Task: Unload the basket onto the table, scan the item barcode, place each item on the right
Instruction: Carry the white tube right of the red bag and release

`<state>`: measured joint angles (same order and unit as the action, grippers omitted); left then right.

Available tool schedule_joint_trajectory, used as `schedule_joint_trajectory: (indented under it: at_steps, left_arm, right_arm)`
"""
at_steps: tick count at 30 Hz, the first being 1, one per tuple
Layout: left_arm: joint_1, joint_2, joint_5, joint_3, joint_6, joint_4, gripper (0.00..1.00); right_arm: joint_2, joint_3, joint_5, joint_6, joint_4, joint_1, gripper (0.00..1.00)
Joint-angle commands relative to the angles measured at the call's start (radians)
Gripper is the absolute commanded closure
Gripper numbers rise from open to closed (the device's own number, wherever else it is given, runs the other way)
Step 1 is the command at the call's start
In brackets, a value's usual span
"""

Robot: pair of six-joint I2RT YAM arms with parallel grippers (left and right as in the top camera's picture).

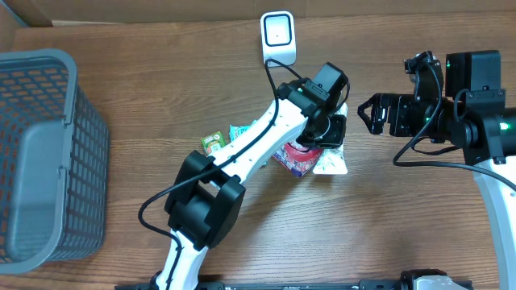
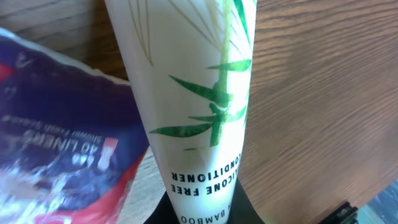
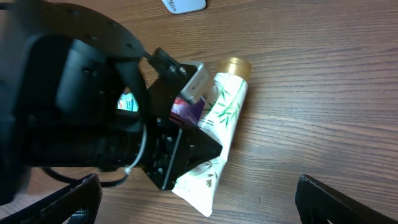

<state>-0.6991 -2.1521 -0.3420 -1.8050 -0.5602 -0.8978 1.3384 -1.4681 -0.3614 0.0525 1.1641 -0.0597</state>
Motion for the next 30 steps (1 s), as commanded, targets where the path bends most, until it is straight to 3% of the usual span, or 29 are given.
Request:
schedule_joint_trajectory:
  at_steps: [1, 13, 16, 20, 22, 30]
  left_arm:
    - [0.004, -0.044, -0.023, 0.003, -0.028, 0.008, 0.96]
    - [0.031, -0.074, 0.031, 0.003, 0.015, -0.105, 0.96]
    - [0.051, -0.074, -0.002, 0.002, 0.040, -0.117, 0.75]
    - [0.065, -0.073, -0.045, -0.013, 0.071, -0.122, 0.27]
    - [0.073, -0.070, -0.036, -0.034, 0.107, -0.132, 0.14]
    - [0.131, -0.010, 0.075, -0.305, 0.216, -0.331, 0.14]
  right_arm:
    - [-0.001, -0.024, 0.001, 0.003, 0.001, -0.003, 0.00]
    - [-0.001, -0.024, 0.001, 0.003, -0.003, -0.003, 0.00]
    - [-0.001, -0.024, 0.001, 0.003, -0.009, -0.003, 0.00]
    - [-0.001, -0.024, 0.001, 0.003, -0.010, -0.003, 0.00]
    - [-0.001, -0.024, 0.001, 0.003, -0.009, -0.003, 0.00]
    - [0.002, -0.022, 0.001, 0.003, -0.010, -0.003, 0.00]
